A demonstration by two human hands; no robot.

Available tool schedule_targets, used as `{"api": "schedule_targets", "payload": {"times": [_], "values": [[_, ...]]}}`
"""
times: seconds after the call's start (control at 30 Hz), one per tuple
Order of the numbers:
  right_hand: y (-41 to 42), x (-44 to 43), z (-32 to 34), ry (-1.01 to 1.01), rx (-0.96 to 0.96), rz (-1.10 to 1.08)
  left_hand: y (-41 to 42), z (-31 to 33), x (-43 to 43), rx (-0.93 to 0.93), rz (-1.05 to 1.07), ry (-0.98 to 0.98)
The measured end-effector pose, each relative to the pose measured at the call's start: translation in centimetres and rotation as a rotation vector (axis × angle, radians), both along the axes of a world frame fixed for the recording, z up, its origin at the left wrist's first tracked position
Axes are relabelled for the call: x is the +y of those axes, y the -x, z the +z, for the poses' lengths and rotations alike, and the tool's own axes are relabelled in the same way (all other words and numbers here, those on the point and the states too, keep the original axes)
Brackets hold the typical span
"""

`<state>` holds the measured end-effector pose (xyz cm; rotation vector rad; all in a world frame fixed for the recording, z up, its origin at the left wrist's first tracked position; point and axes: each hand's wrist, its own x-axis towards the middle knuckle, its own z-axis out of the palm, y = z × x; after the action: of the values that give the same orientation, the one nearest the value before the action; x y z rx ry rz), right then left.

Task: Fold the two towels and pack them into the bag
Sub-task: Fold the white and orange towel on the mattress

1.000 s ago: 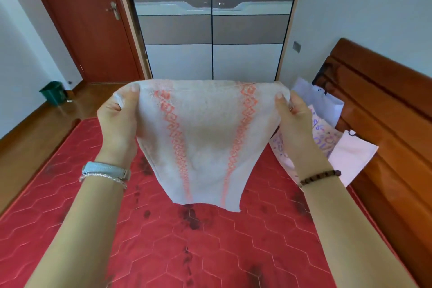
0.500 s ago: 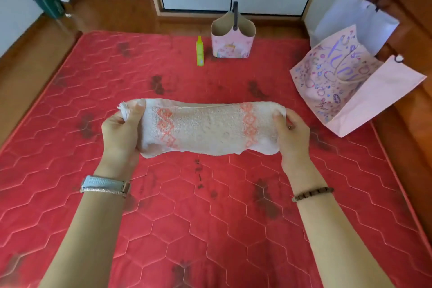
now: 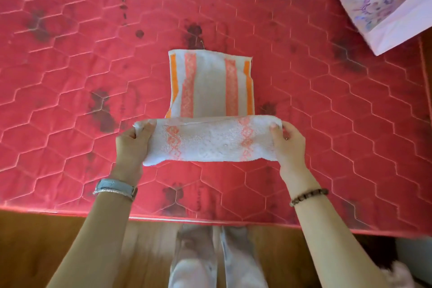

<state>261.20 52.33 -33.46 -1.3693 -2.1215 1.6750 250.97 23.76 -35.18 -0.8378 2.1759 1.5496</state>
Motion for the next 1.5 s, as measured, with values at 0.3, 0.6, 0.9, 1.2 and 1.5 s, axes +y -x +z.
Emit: {"api": "schedule_targets", "payload": {"times": [0.3, 0.6, 0.9, 1.2, 1.5], "values": [[-3.0, 0.6, -9.3, 0.041, -0.146, 0.055, -2.4, -10.0, 0.5, -0.143, -0.034, 0.036], [1.9, 2.5, -13.5, -0.01, -0.128, 0.132, 2.2, -13.9, 2.4, -0.018, -0.038, 0.024], [3.9, 3.2, -18.3, -0.032, -0.223, 0.076, 4.2, -17.3, 2.8, -0.002, -0.073, 0.085], [2.4, 3.3, -19.1, 0.054, -0.351, 0.041, 3.8, -18.8, 1.3, -0.035, -0.177, 0.176], [-2.1, 1.4, -19.1, 0.05, -0.318, 0.021, -1.9, -18.6, -0.7, -0.143, -0.277, 0.258]]}}
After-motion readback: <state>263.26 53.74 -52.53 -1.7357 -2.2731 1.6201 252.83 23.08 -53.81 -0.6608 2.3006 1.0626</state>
